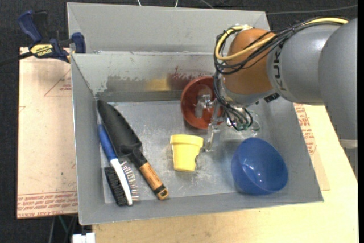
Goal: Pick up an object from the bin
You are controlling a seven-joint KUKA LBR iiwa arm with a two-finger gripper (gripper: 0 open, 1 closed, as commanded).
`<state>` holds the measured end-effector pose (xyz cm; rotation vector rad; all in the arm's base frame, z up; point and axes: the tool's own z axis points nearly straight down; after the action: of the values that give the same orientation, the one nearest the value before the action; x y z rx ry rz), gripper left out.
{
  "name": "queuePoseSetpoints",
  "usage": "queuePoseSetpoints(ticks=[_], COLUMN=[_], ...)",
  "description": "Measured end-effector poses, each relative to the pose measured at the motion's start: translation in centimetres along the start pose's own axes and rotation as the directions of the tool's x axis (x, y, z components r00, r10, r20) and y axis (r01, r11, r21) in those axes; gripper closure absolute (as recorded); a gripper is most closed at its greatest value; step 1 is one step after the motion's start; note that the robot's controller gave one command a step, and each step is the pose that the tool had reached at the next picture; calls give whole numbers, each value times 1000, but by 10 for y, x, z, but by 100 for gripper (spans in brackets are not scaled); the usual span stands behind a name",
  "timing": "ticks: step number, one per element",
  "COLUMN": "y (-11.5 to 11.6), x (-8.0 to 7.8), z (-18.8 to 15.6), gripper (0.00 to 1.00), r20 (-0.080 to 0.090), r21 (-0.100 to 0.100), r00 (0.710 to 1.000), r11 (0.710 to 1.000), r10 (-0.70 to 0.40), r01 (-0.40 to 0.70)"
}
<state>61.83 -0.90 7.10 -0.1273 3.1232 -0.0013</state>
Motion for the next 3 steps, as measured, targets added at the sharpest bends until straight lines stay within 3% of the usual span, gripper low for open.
queuePoseSetpoints(ticks=[1,2,3], y=[5,1,-5], x=[-7,5,18], z=[-116,-18,-57], gripper=[0,0,0], r20=[-6,-8,8], r21=[-2,-2,0], r00=[1000,1000,976], r11=[1000,1000,976], r10=[14,9,-216], r01=[-14,-9,216])
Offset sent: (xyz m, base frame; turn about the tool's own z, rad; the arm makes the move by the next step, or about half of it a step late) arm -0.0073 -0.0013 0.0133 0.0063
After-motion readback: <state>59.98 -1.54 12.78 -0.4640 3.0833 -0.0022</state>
